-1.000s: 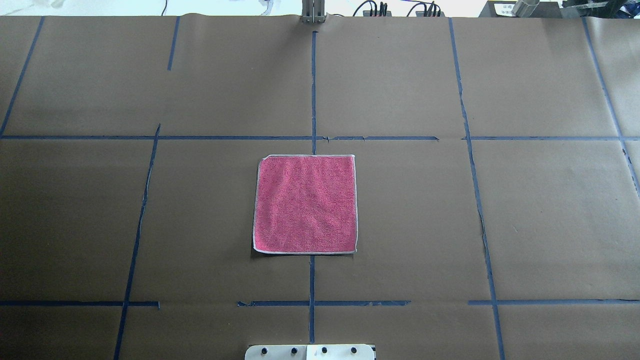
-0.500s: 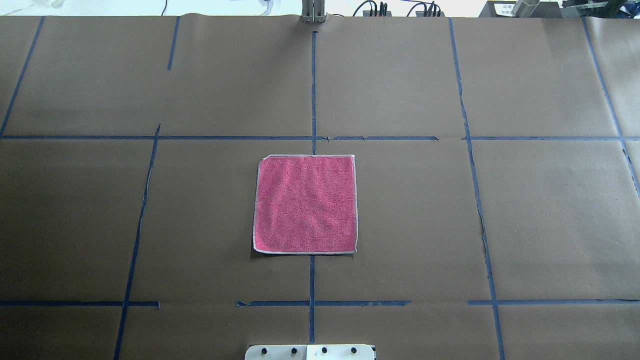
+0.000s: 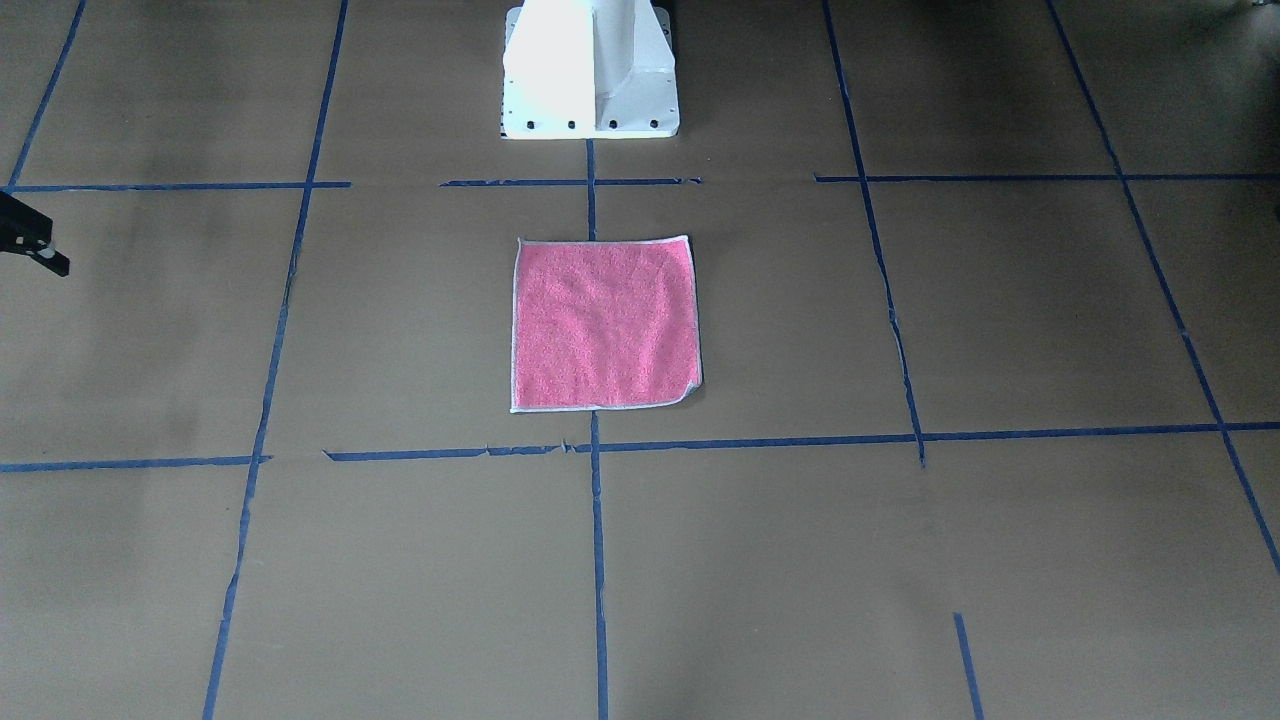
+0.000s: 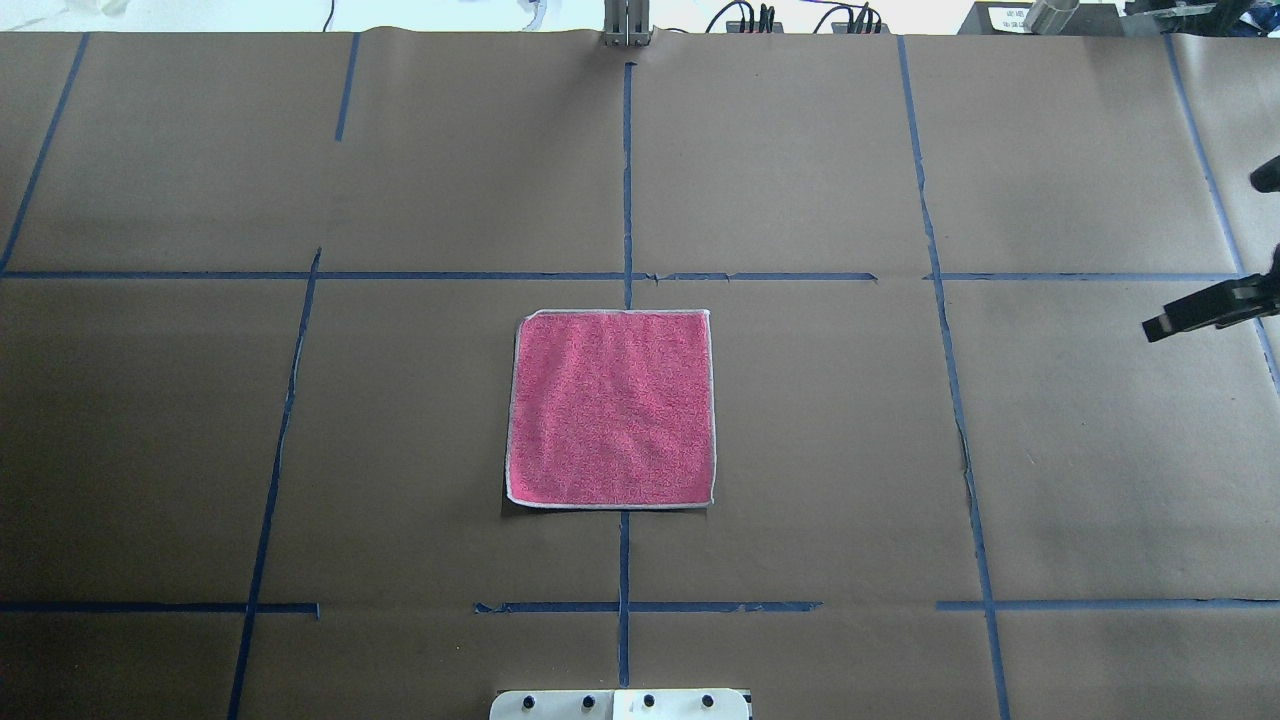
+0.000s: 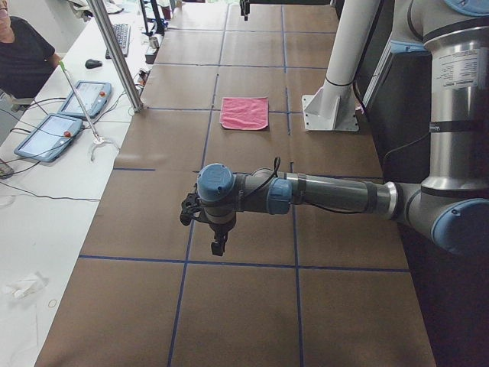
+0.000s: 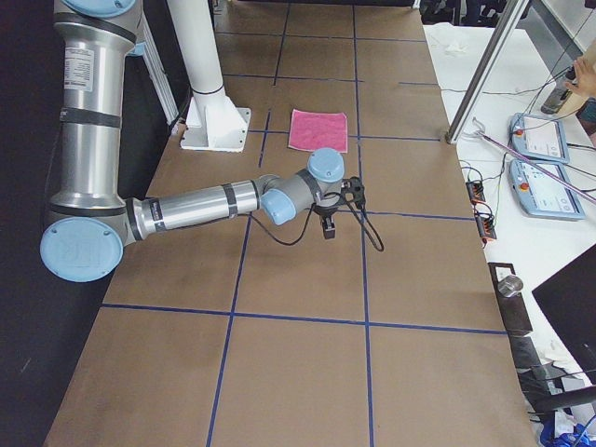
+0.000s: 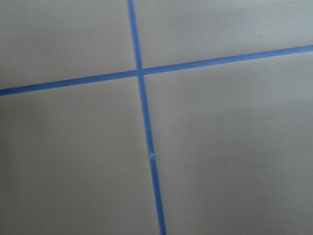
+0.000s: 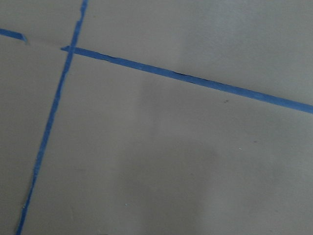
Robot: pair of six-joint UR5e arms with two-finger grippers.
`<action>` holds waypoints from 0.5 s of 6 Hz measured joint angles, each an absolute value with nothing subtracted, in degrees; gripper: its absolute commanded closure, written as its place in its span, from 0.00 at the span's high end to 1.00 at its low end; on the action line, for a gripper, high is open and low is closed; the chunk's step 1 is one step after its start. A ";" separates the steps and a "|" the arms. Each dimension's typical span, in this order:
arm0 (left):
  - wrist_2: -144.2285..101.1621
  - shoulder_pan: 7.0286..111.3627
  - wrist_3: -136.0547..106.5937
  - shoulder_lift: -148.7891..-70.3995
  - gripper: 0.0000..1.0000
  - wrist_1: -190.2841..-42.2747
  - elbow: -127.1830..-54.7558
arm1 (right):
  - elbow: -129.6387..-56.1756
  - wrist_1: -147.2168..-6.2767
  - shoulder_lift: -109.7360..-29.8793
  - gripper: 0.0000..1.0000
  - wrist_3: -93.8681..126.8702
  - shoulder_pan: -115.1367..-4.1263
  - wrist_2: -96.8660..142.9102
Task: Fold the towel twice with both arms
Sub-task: 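Move the right gripper to the towel's edge nearest it while the left gripper approaches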
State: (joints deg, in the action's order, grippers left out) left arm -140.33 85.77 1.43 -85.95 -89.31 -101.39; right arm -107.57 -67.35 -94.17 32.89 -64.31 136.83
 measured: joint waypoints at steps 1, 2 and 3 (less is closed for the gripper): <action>-140.67 82.52 -5.35 -87.36 1.00 -92.55 -101.42 | -109.32 -66.55 -91.67 1.00 44.39 -58.30 133.87; -140.74 78.46 -14.38 -88.32 1.00 -97.83 -101.41 | -110.87 -66.45 -88.88 1.00 54.74 -52.54 130.64; -140.52 73.22 -25.82 -89.74 1.00 -103.77 -101.33 | -111.48 -66.67 -84.83 1.00 65.09 -47.25 127.98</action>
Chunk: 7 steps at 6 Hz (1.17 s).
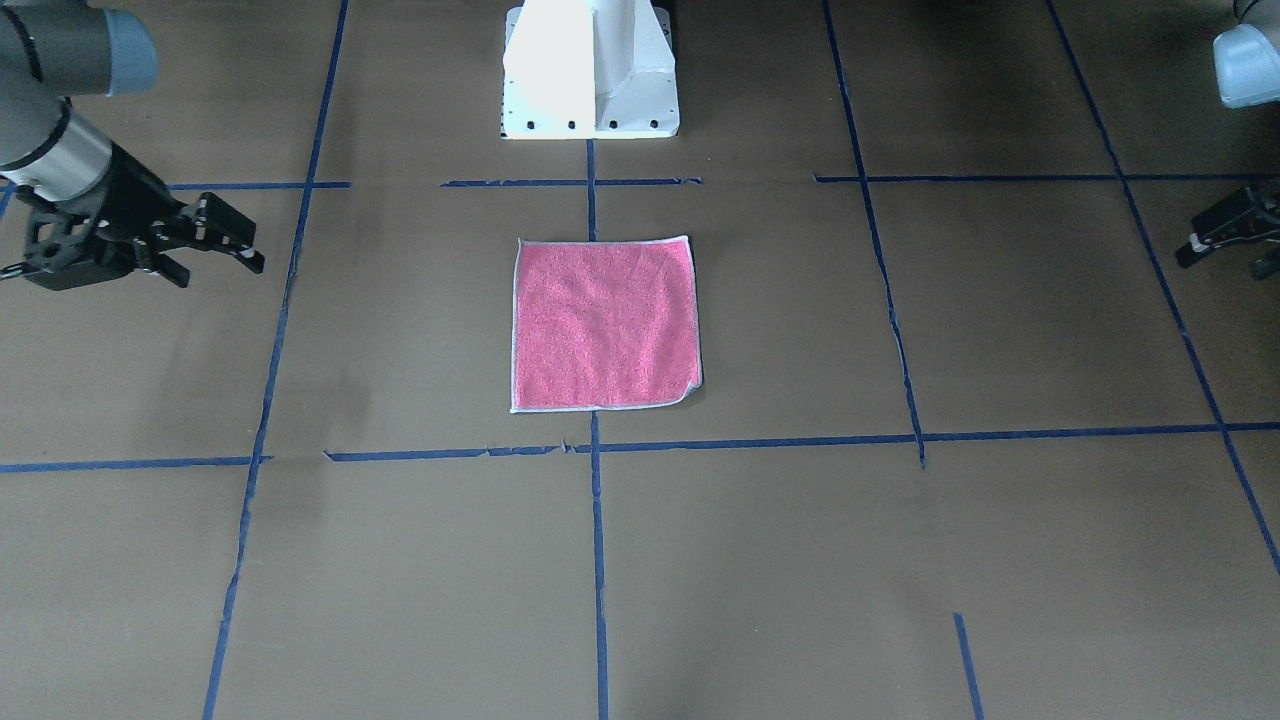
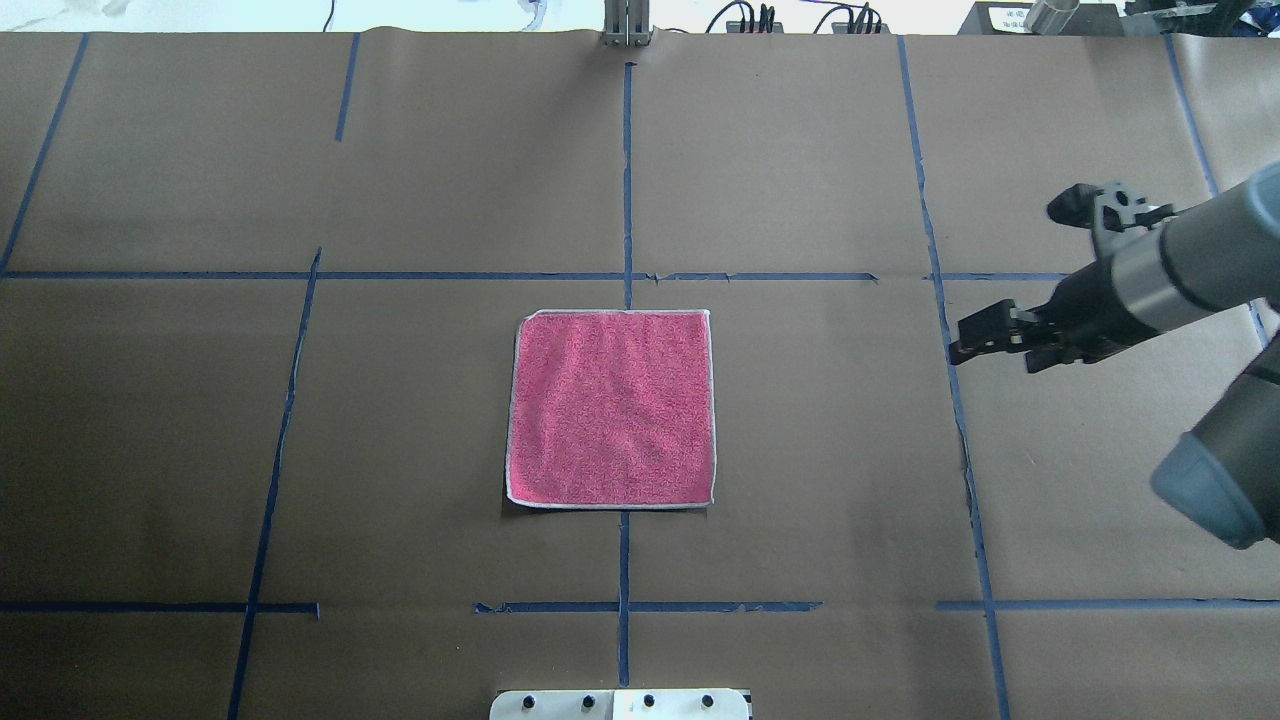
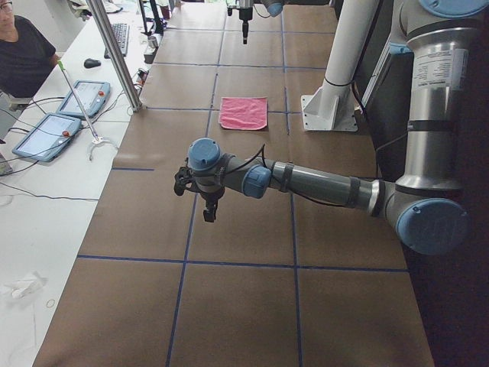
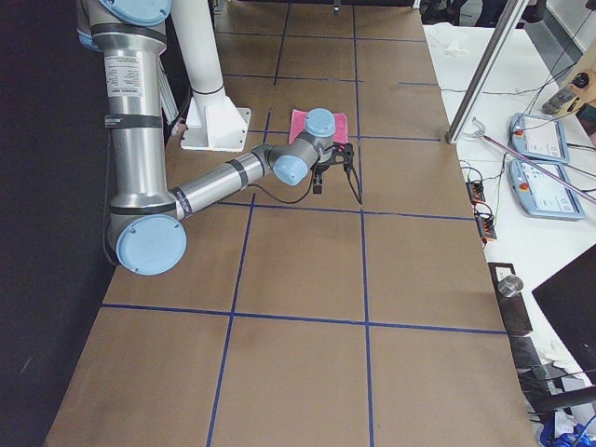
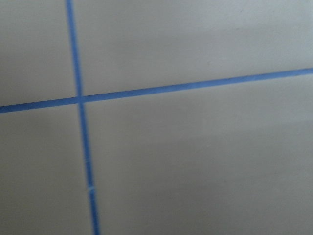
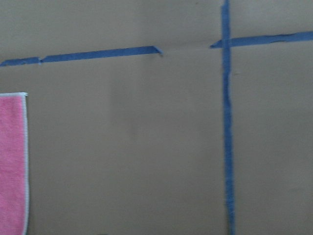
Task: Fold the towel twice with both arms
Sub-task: 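Move the right gripper to the towel's edge nearest it while the left gripper approaches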
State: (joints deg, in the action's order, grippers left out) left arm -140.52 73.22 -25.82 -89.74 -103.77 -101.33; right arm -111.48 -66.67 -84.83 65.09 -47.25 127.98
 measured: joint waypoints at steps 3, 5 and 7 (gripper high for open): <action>-135.18 57.86 -56.75 -98.92 1.00 -109.74 -101.21 | -111.56 -70.49 -74.39 0.98 85.43 -30.01 113.43; -130.86 51.71 -72.73 -104.65 1.00 -109.83 -101.35 | -108.87 -79.96 -65.13 0.91 90.48 -24.09 105.20; -125.80 47.36 -79.07 -106.88 1.00 -109.84 -101.77 | -106.51 -81.79 -63.05 0.91 95.65 -20.93 98.79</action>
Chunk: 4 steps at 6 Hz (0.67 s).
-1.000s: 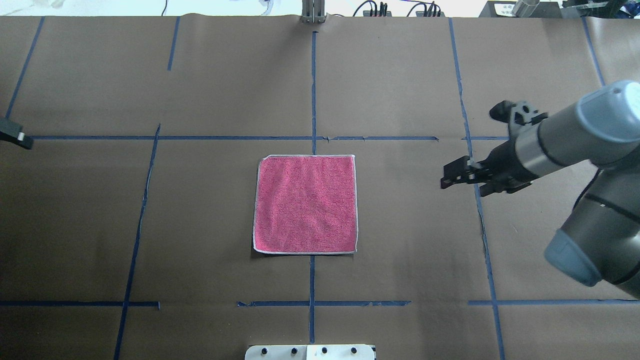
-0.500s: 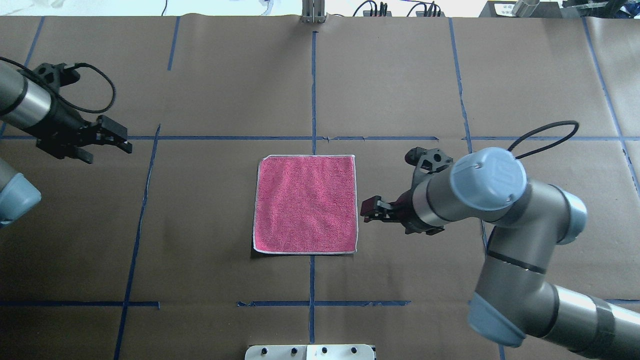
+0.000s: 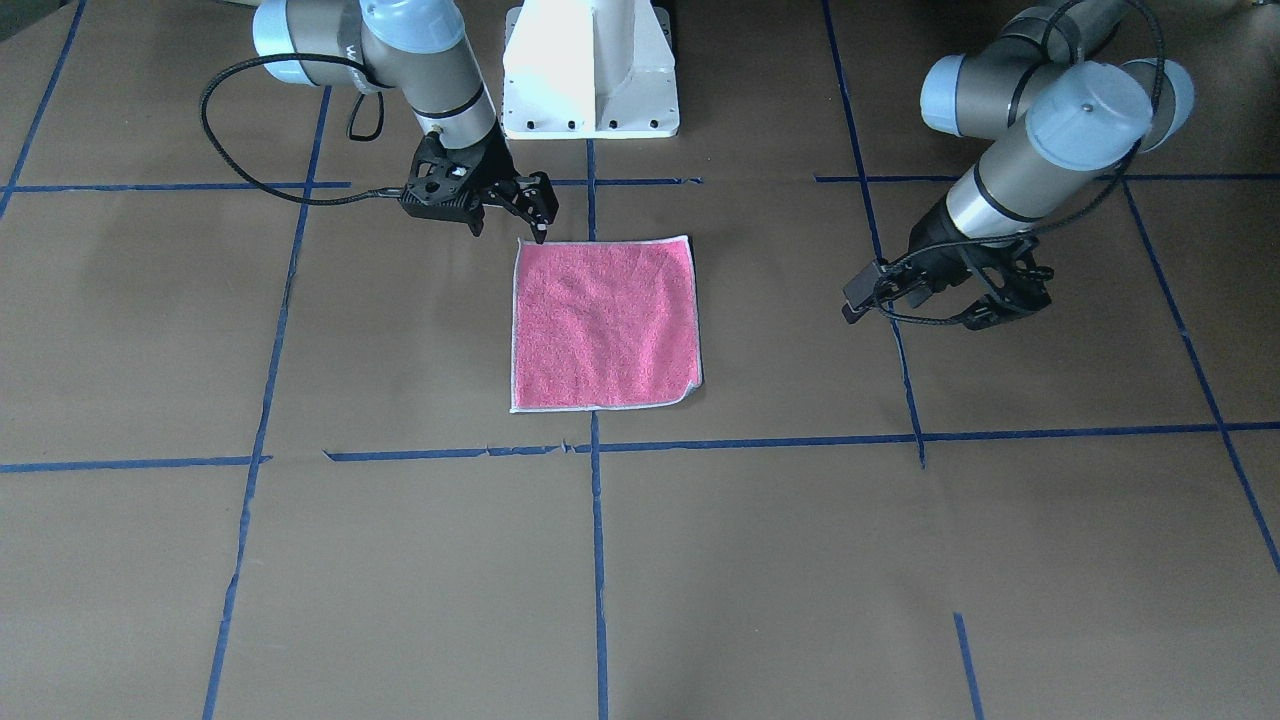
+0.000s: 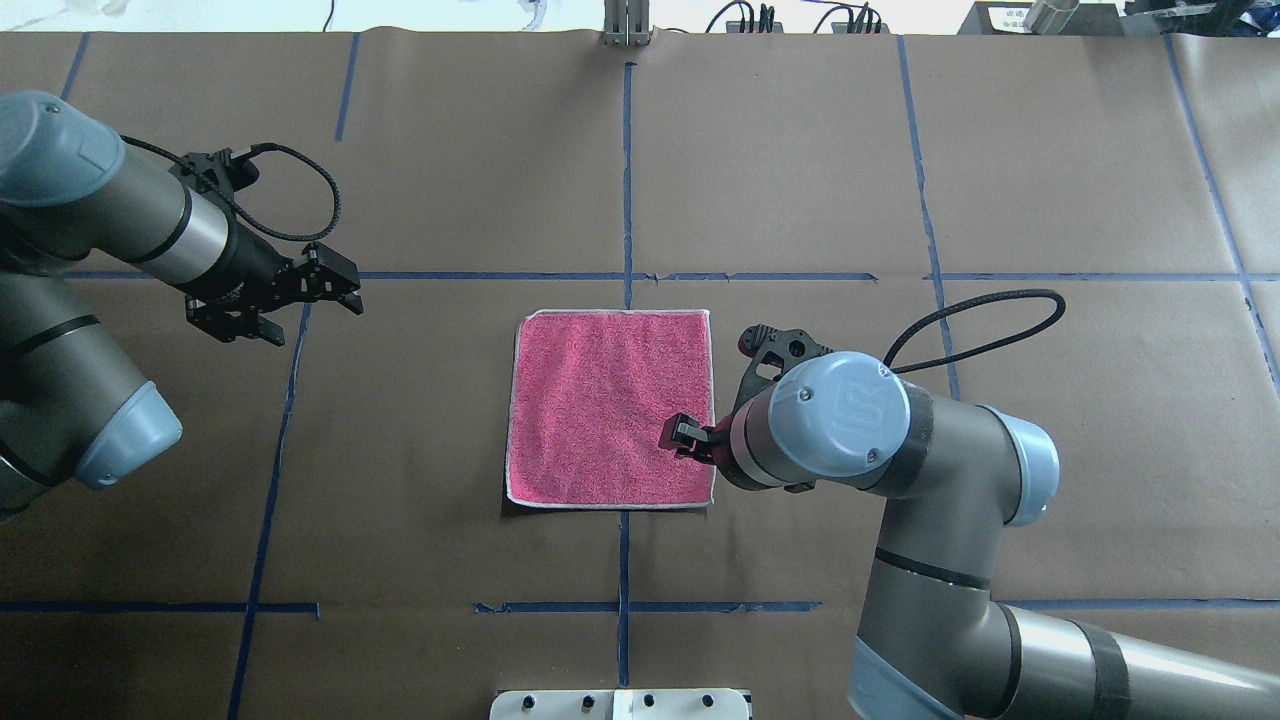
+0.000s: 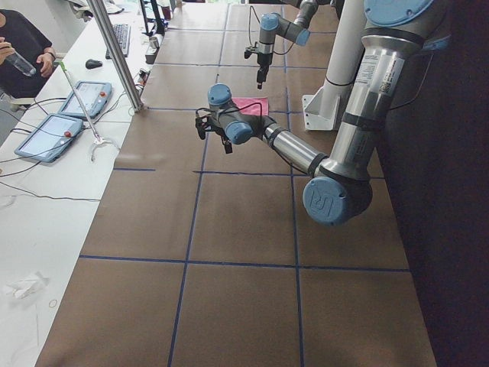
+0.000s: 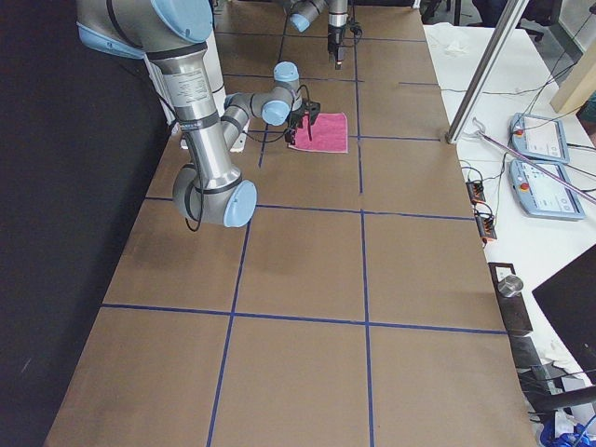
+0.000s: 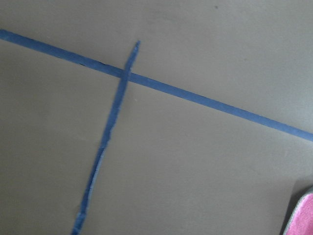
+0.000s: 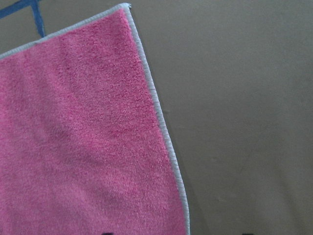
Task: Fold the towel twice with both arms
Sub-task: 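Move the right gripper to the towel's edge nearest it while the left gripper approaches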
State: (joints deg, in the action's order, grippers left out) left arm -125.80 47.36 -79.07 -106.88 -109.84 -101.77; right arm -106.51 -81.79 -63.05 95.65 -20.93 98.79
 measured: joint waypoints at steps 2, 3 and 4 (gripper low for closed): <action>-125.03 46.51 -80.71 -107.36 1.00 -109.86 -102.52 | -102.87 -81.77 -61.10 0.88 100.40 -18.43 95.01; -124.96 46.35 -81.48 -107.38 1.00 -109.86 -102.91 | -102.04 -81.77 -61.07 0.82 101.27 -17.27 94.63; -124.94 46.28 -81.93 -107.40 1.00 -109.86 -103.19 | -101.78 -81.95 -61.32 0.76 101.58 -16.71 94.52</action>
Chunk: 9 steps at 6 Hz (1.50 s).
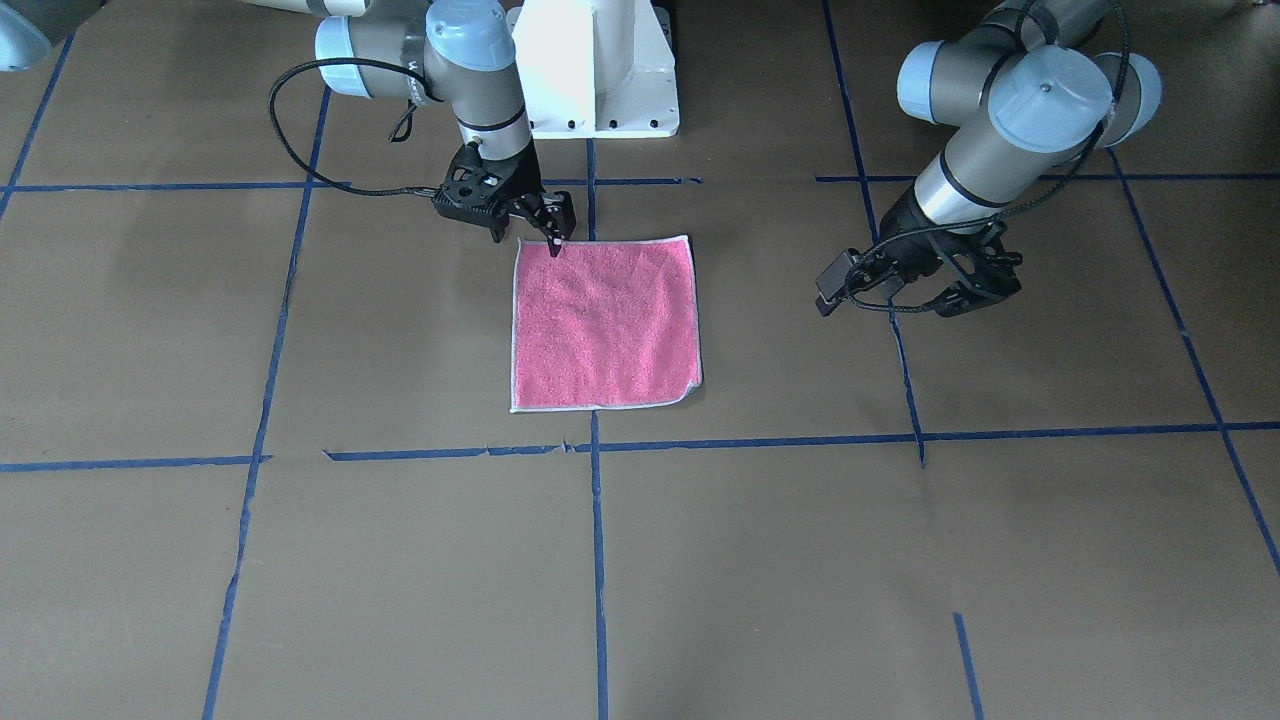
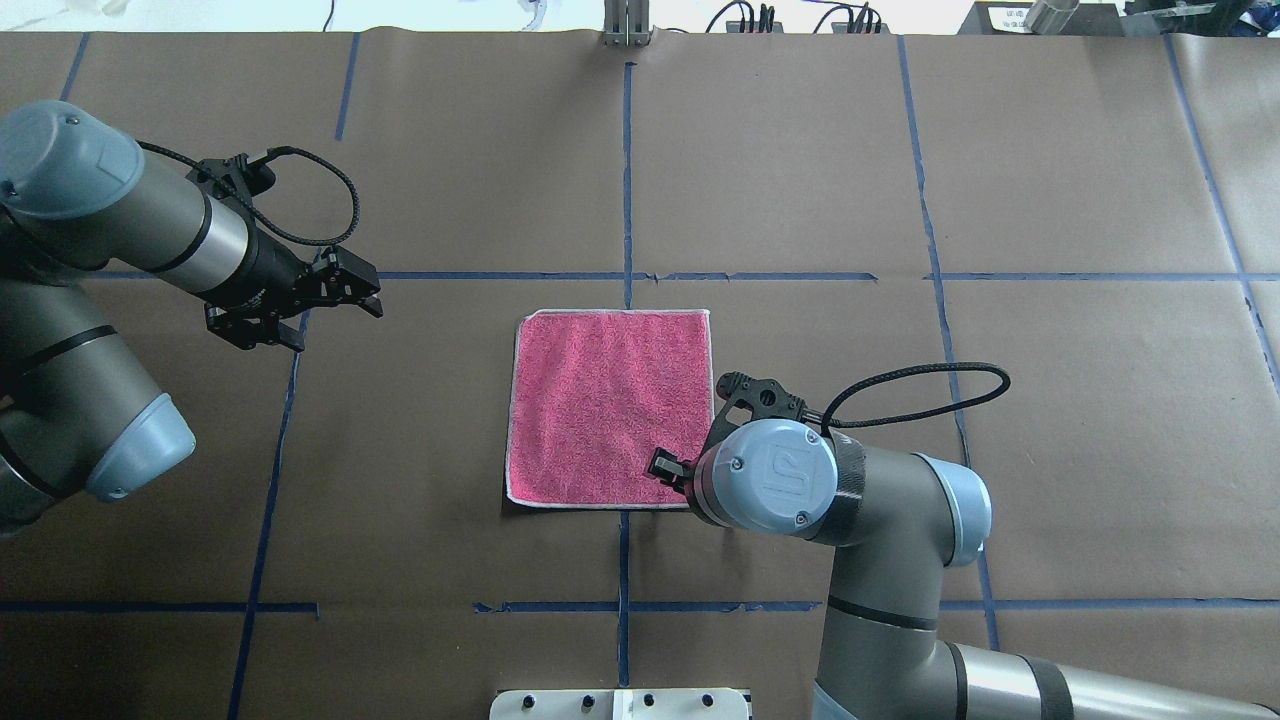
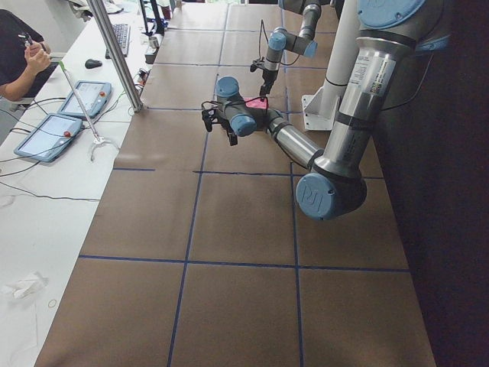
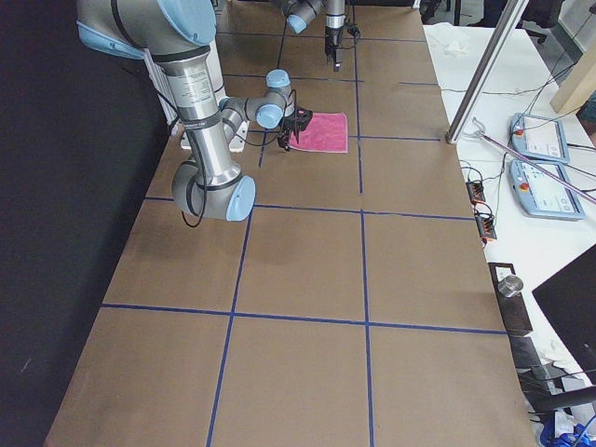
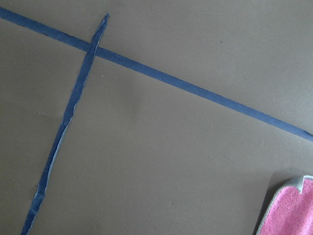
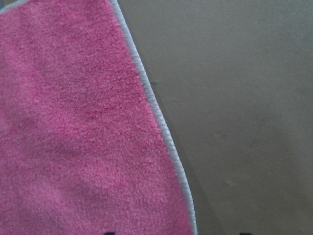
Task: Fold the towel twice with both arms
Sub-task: 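Move the right gripper to the towel's edge nearest it while the left gripper approaches, then lower the left gripper to the towel's opposite edge, both grippers at the near corners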
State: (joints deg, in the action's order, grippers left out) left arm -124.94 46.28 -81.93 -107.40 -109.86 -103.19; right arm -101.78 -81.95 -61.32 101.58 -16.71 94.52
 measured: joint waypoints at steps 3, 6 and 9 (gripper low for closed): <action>-124.90 46.23 -82.17 -107.40 1.00 -109.86 -103.65 | -101.98 -82.72 -61.78 0.09 101.85 -16.55 94.52; -124.43 44.87 -83.99 -107.48 1.00 -109.81 -104.35 | -102.95 -84.73 -61.66 0.00 101.86 -16.83 94.49; -114.36 33.37 -98.87 -111.06 1.00 -109.38 -105.15 | -105.39 -85.41 -61.95 0.00 101.58 -17.06 94.71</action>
